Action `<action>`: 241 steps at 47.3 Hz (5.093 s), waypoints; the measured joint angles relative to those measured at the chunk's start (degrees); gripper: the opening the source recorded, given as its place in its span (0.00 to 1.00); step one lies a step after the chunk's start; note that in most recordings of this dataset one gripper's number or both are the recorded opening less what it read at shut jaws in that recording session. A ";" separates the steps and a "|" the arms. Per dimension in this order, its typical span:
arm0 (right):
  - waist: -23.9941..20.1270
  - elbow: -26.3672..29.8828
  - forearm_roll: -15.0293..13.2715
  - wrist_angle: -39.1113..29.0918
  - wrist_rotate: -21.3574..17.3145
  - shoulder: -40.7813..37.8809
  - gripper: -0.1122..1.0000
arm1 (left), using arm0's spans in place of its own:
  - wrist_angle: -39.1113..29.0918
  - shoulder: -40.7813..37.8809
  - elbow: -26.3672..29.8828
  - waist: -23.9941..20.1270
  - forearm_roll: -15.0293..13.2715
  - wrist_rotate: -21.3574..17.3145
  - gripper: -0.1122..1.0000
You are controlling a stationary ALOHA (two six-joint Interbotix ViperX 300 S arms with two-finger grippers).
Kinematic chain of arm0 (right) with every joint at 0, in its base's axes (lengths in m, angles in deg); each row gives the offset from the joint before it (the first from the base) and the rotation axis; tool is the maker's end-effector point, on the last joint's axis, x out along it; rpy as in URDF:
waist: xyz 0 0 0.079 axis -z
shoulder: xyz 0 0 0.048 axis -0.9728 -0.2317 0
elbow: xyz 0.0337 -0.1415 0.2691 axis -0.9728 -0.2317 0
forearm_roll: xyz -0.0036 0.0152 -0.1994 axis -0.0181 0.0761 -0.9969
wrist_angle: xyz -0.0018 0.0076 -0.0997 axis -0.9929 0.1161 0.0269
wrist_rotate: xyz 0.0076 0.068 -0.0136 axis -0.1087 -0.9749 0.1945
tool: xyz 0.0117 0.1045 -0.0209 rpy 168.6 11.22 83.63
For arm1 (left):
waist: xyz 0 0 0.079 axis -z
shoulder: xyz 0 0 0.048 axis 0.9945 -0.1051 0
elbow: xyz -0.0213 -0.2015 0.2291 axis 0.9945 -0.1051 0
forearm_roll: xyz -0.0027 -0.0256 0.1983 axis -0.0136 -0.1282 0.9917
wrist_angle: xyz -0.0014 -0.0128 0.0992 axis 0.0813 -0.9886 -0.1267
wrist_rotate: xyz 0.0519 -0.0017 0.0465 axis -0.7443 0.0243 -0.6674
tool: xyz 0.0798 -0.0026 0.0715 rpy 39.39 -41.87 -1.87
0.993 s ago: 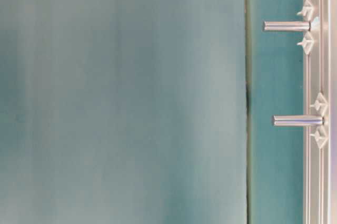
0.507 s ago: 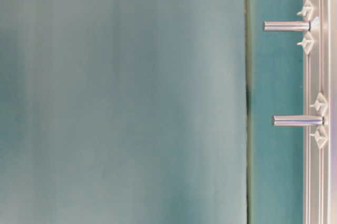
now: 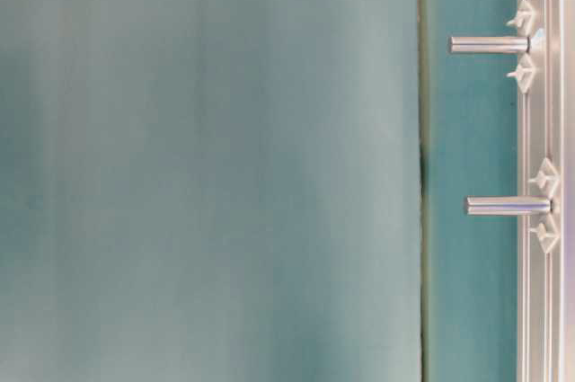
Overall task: Find the location of the shaft and insert the large gear.
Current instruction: 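Move the left gripper from rest toward the blue gear, then position the left gripper above the blue gear's hub and descend, then close the left gripper fingers around the blue gear's hub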
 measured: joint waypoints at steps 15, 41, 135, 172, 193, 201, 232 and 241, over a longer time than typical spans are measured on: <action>0.26 -0.53 0.00 -1.14 -0.09 0.00 0.10 | -5.19 -9.49 6.06 0.44 0.00 0.00 0.10; 0.53 -1.23 0.00 -2.02 -0.18 0.00 0.10 | -12.57 -21.18 14.24 1.23 0.00 0.26 0.10; 0.53 -2.46 0.00 -3.60 -0.18 0.00 0.10 | -37.35 -48.87 38.41 2.99 0.00 -0.26 0.10; 0.53 -2.64 0.00 -3.60 -1.41 0.00 0.10 | -36.47 -49.48 38.14 3.08 0.09 -2.55 0.34; 0.53 -2.81 0.00 -3.69 -2.11 0.09 0.10 | -36.30 -49.48 37.35 3.16 0.00 -1.05 0.95; 0.53 -2.72 0.00 -3.60 -2.11 0.09 0.10 | -36.30 -50.19 37.35 3.16 0.09 -1.05 0.95; 0.62 -3.08 0.00 -3.69 -2.11 0.09 0.10 | -36.47 -52.47 38.85 3.08 0.26 -1.14 0.95; 0.53 -3.08 -0.09 -3.69 -2.20 0.09 0.10 | -36.21 -53.53 38.85 3.08 0.26 -1.14 0.95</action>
